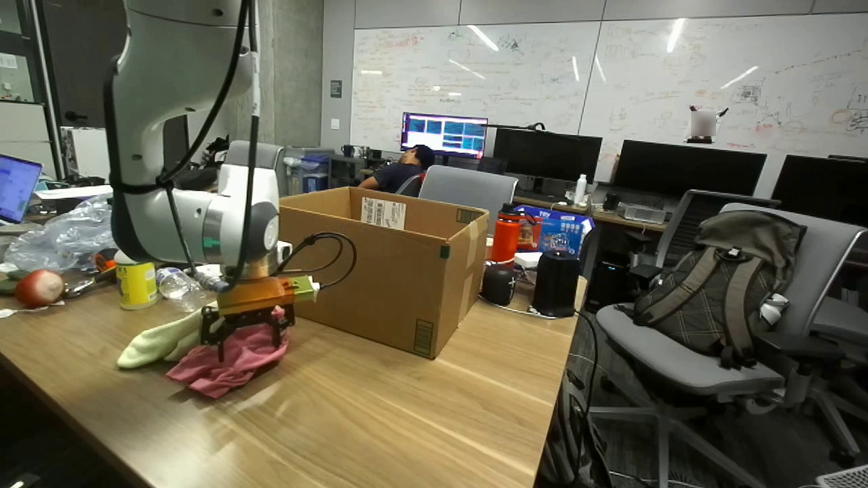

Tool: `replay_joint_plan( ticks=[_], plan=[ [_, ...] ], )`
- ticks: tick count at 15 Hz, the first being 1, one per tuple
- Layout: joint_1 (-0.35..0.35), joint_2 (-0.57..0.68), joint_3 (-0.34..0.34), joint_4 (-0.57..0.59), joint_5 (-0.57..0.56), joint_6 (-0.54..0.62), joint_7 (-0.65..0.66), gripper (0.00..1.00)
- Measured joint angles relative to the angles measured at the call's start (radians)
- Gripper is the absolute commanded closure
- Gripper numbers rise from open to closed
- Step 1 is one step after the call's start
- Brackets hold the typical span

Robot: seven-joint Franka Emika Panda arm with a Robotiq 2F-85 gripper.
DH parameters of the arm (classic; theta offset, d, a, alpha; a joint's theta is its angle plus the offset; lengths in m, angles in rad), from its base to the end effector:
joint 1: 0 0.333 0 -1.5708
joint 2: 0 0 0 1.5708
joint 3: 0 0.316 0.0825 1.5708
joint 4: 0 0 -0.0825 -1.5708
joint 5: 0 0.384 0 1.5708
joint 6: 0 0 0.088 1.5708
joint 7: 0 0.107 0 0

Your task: Pick up the clothes from the table and put them in the box

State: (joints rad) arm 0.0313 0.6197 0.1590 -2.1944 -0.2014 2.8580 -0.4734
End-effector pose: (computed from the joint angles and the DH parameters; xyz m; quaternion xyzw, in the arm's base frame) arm 0.5331 0.1189 0.1071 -0.9158 -0.4002 -0.0312 0.0106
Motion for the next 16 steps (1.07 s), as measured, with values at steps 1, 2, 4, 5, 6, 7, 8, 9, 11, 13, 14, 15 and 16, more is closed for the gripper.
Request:
replay_joint_plan(
  ticks=[1,2,4,5,6,7,8,9,11,13,14,15,16],
  plan=[
    [0.002,0.009,-0.002,0.002,-0.008,0.0,0.003,0.0],
    [0.005,0.016,-0.004,0.002,-0.014,0.001,0.006,0.0],
    [0.012,0.026,-0.01,0.002,-0.028,0.002,0.014,0.0],
    [0.015,0.029,-0.012,0.003,-0.032,0.002,0.017,0.0],
    [0.018,0.032,-0.014,0.003,-0.036,0.002,0.019,0.0],
    [0.02,0.033,-0.017,0.004,-0.041,0.002,0.021,0.0],
    [0.022,0.033,-0.02,0.004,-0.048,0.002,0.023,0.0],
    [0.024,0.034,-0.024,0.004,-0.053,0.002,0.026,0.0],
    [0.027,0.035,-0.032,0.004,-0.059,0.002,0.029,0.0],
    [0.027,0.037,-0.039,0.005,-0.062,0.002,0.032,0.27],
    [0.027,0.04,-0.042,0.006,-0.063,0.002,0.034,0.34],
    [0.027,0.042,-0.046,0.007,-0.064,0.002,0.035,0.42],
    [0.027,0.044,-0.05,0.008,-0.064,0.002,0.036,0.51]
  ],
)
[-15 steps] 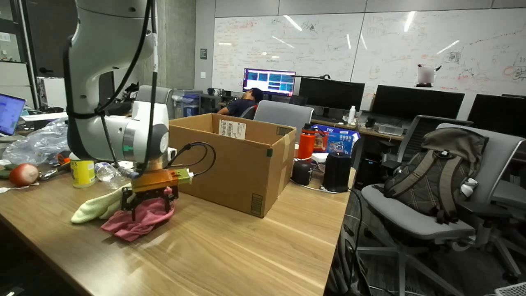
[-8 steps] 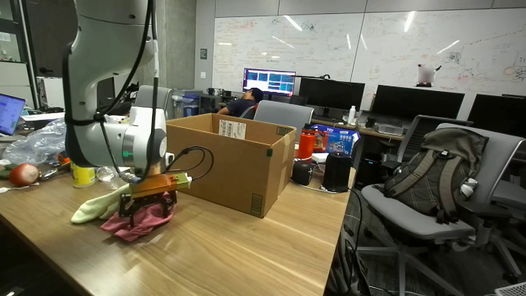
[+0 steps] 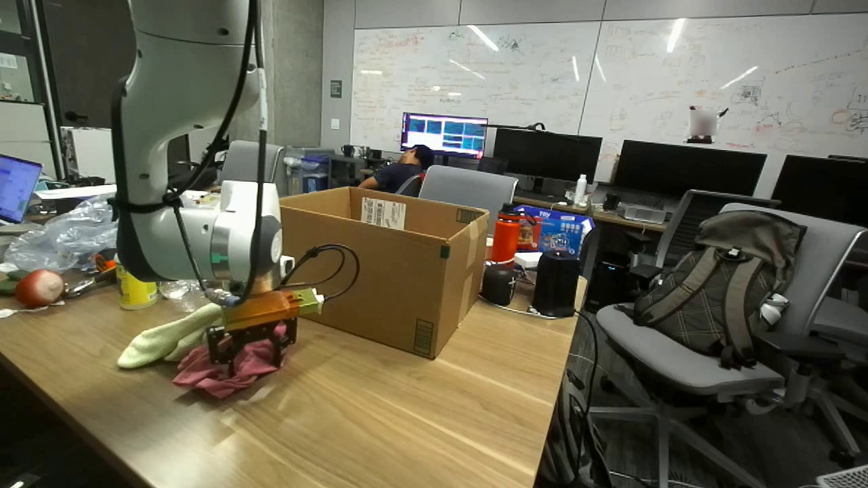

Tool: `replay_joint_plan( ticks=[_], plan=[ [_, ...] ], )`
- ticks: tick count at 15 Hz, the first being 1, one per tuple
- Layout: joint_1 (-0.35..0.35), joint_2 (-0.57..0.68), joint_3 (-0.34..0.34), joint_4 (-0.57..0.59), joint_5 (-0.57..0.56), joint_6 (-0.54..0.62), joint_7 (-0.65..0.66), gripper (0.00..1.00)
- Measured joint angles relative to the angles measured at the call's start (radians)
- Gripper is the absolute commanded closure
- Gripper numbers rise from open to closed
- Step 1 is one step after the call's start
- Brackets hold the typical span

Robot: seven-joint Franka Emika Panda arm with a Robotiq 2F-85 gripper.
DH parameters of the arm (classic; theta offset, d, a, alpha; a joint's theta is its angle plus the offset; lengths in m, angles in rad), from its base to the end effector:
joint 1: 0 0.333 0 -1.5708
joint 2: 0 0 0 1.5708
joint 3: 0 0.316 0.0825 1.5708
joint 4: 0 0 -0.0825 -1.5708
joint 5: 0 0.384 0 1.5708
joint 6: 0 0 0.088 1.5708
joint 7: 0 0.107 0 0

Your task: Pick up the clothes from the table and put them in the box

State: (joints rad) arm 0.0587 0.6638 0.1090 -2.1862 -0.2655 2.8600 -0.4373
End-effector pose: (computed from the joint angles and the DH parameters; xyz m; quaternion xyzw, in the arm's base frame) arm 0.5269 0.1083 0.0834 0.9139 0.4059 0.0099 0.0058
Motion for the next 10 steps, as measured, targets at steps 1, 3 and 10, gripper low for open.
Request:
replay_joint_plan(
  ticks=[1,3,10],
  plan=[
    [0.0,0.001,-0.003,0.002,-0.002,0.0,0.001,0.58],
    [0.001,0.001,-0.009,0.008,-0.005,0.0,0.004,0.73],
    [0.025,-0.006,-0.061,0.023,-0.038,0.053,0.051,0.97]
  ],
)
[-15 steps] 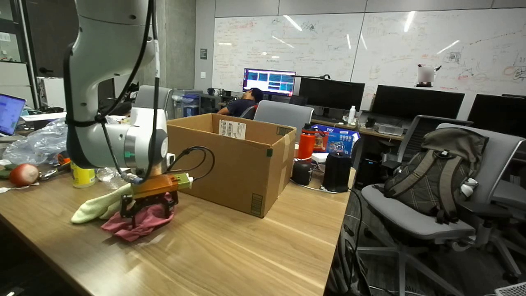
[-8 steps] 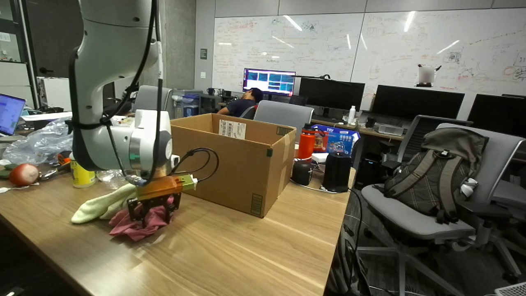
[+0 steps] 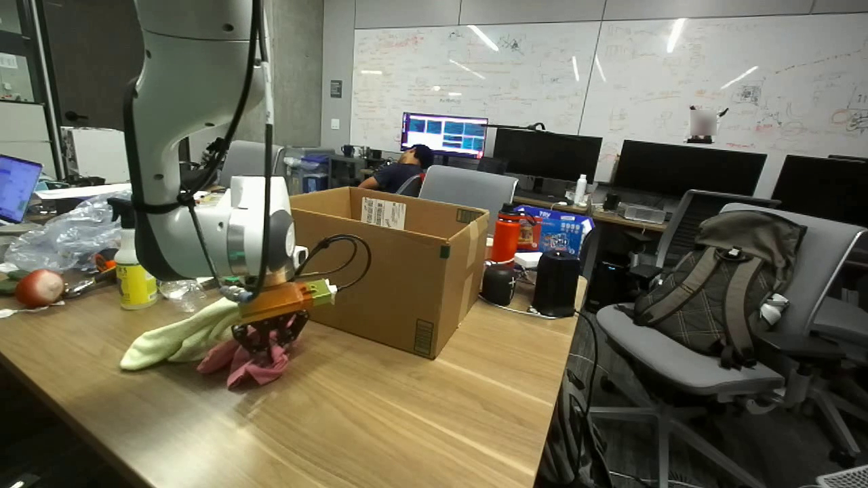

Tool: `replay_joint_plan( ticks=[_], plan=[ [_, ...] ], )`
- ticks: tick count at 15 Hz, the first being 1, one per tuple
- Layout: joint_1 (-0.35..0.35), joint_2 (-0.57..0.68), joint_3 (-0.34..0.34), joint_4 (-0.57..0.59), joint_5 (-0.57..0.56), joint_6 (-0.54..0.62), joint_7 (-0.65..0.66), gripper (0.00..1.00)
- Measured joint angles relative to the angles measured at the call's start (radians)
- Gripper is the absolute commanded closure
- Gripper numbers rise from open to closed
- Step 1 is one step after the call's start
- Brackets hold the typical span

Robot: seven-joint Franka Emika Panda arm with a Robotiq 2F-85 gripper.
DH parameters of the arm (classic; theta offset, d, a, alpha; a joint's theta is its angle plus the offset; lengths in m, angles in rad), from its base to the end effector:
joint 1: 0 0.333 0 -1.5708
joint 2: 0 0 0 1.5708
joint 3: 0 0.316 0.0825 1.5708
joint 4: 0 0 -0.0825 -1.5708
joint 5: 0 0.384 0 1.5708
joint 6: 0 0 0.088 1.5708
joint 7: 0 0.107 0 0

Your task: Pick up the clothes from the table and put them in the box

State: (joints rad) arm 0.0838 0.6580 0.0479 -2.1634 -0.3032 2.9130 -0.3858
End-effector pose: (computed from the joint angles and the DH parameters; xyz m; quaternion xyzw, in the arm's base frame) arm 0.5454 0.0922 0.0956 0.9200 0.3881 0.0438 0.0325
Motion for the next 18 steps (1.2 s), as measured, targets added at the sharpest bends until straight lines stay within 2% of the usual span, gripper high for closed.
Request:
replay_joint_plan(
  ticks=[5,11,15,18],
  plan=[
    [-0.001,-0.081,-0.054,-0.009,0.0,0.065,0.067,0.97],
    [0.01,-0.285,-0.161,-0.059,-0.01,0.115,0.146,0.97],
    [0.067,-0.416,-0.263,-0.079,-0.062,0.124,0.221,0.97],
    [0.118,-0.495,-0.333,-0.082,-0.149,0.127,0.301,0.97]
  ],
)
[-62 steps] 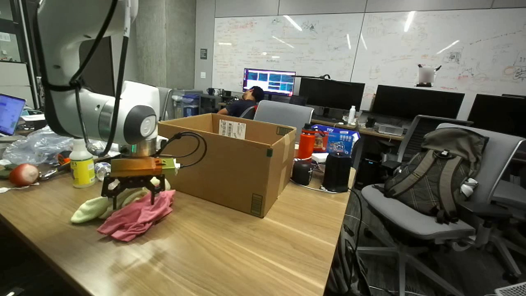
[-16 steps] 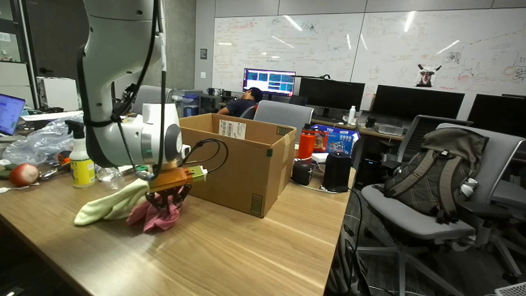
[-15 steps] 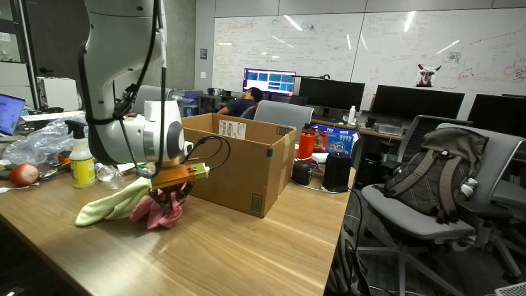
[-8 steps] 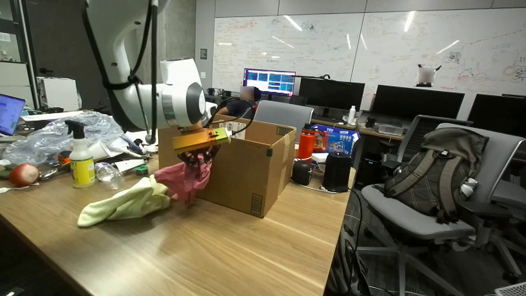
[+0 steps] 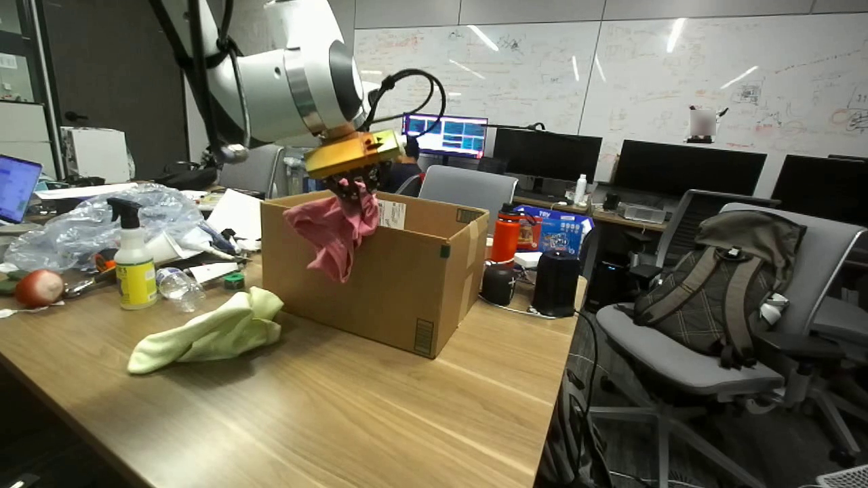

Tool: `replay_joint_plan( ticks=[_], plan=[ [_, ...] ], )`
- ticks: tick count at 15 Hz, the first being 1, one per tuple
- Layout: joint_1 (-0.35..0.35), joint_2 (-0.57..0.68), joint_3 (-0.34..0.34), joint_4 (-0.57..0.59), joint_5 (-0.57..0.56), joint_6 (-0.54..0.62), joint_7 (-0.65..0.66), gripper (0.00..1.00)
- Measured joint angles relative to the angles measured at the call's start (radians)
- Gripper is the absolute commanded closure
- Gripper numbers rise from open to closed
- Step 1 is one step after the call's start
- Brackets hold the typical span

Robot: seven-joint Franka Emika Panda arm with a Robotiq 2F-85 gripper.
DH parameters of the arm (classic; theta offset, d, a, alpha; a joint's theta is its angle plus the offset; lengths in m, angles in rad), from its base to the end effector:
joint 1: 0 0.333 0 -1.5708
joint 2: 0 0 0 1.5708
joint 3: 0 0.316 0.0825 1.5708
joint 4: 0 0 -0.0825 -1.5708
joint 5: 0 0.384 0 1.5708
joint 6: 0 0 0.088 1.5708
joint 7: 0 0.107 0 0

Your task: Pick up the clothes from the table and put them in the box

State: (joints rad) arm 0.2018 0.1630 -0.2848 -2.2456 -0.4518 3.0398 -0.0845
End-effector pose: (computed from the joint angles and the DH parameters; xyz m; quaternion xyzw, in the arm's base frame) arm 0.5801 -0.0111 0.3638 0.9226 0.2137 0.2905 0.1368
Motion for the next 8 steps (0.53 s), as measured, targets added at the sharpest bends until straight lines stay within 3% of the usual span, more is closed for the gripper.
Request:
replay_joint_plan(
  ticks=[5,8],
  plan=[
    [0.045,-0.094,-0.046,0.003,-0.158,0.0,0.135,0.97],
    [0.061,-0.112,-0.039,0.021,-0.178,-0.009,0.157,0.97]
  ],
)
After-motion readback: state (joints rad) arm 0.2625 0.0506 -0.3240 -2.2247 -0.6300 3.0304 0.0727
